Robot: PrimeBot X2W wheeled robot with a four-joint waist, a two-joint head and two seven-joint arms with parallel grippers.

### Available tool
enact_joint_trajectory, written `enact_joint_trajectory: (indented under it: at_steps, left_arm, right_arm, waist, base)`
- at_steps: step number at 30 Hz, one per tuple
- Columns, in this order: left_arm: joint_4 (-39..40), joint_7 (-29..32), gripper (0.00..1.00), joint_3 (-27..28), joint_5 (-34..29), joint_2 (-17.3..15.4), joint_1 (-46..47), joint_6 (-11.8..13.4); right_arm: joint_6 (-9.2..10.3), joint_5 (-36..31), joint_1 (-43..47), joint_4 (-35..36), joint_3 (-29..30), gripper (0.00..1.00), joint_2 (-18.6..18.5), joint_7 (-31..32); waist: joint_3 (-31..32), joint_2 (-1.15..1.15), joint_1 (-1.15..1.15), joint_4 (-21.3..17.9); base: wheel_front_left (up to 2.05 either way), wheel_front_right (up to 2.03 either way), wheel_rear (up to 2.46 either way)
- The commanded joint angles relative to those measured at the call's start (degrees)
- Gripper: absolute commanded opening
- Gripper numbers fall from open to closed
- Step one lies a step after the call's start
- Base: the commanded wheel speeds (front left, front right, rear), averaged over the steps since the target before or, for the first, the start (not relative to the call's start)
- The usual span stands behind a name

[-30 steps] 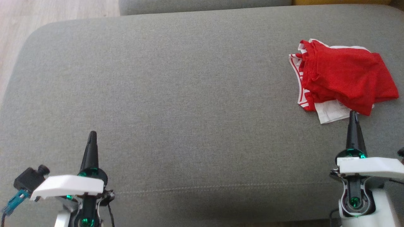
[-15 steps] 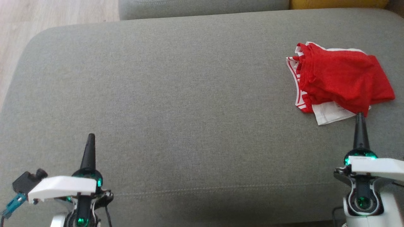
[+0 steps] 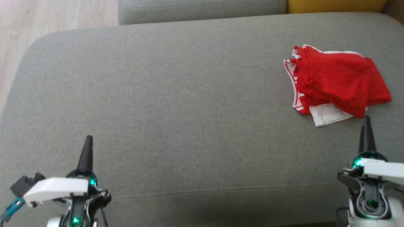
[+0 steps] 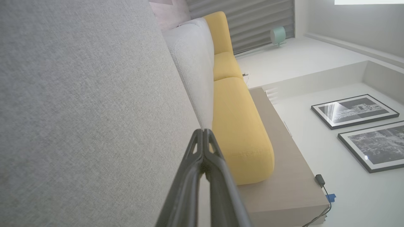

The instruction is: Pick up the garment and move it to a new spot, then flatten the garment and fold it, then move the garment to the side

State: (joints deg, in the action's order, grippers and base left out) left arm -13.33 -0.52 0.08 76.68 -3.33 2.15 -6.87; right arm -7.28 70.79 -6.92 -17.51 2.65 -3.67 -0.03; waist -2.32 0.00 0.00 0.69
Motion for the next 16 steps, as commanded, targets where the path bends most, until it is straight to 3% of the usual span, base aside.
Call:
enact_joint_trajectory:
  at_steps: [1, 16]
  left_arm:
    - [1.51, 0.44, 0.00, 1.88, 1.41, -1.08, 3.28, -0.39]
    - [0.37, 3.03, 0.00, 3.15, 9.97, -1.10, 3.59, -0.51]
  right_arm:
    - [-0.19, 2.04, -0.63, 2.36, -0.62, 0.00, -0.69, 0.40]
    - [-0.20, 13.23, 0.19, 3.02, 0.85, 0.00, -0.57, 2.94]
  waist:
    - [0.09, 0.00, 0.00, -0.03]
    - [1.19, 0.00, 0.00, -0.39]
  base:
    - [0.00, 0.00, 0.00]
    - [0.00, 0.00, 0.00]
